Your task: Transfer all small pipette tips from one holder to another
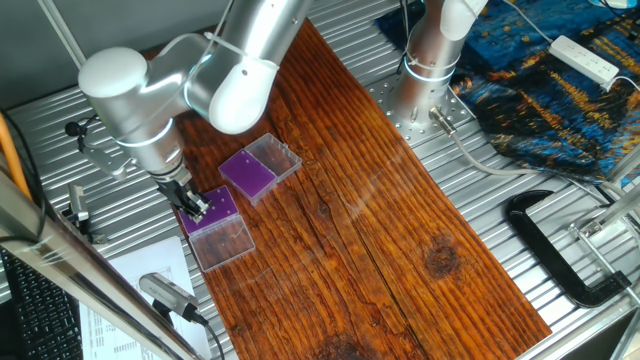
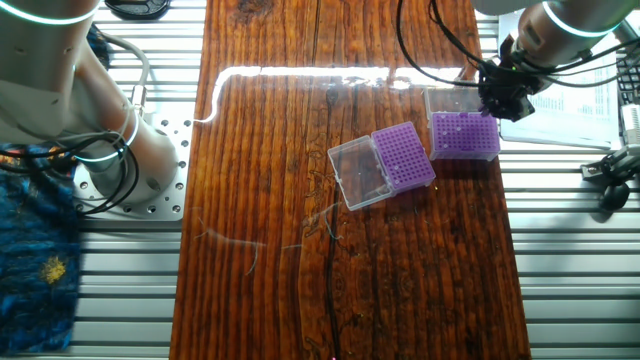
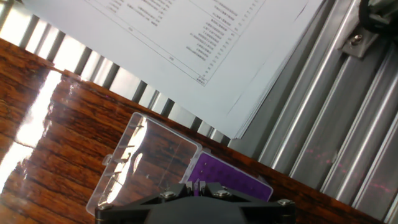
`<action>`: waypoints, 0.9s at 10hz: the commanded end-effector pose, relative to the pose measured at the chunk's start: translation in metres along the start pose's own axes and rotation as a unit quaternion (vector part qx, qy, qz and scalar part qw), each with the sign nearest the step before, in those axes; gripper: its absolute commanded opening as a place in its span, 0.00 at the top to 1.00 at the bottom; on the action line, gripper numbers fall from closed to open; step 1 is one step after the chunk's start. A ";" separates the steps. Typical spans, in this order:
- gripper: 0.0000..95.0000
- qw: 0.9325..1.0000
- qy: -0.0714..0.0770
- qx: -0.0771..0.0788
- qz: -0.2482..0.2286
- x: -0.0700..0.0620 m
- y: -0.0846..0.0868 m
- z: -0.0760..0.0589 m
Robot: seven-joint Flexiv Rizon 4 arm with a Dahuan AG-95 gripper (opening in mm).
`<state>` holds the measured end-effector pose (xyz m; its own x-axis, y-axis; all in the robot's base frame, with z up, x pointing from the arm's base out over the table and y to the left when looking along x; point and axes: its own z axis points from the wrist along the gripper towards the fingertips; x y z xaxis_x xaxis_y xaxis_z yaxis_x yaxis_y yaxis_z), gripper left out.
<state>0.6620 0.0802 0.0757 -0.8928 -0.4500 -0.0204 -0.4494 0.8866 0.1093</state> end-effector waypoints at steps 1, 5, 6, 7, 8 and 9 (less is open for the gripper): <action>1.00 1.000 -0.001 -0.002 0.000 0.000 0.001 0.001; 1.00 1.000 -0.003 -0.001 0.001 0.000 0.001 0.002; 1.00 1.000 -0.003 -0.001 0.001 0.000 0.001 0.002; 1.00 1.000 -0.003 -0.002 0.001 0.000 0.001 0.002; 1.00 1.000 -0.004 -0.004 0.001 0.000 0.001 0.002; 1.00 1.000 -0.003 -0.004 0.001 0.000 0.001 0.002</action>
<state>0.6604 0.0806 0.0738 -0.8943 -0.4467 -0.0271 -0.4466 0.8869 0.1179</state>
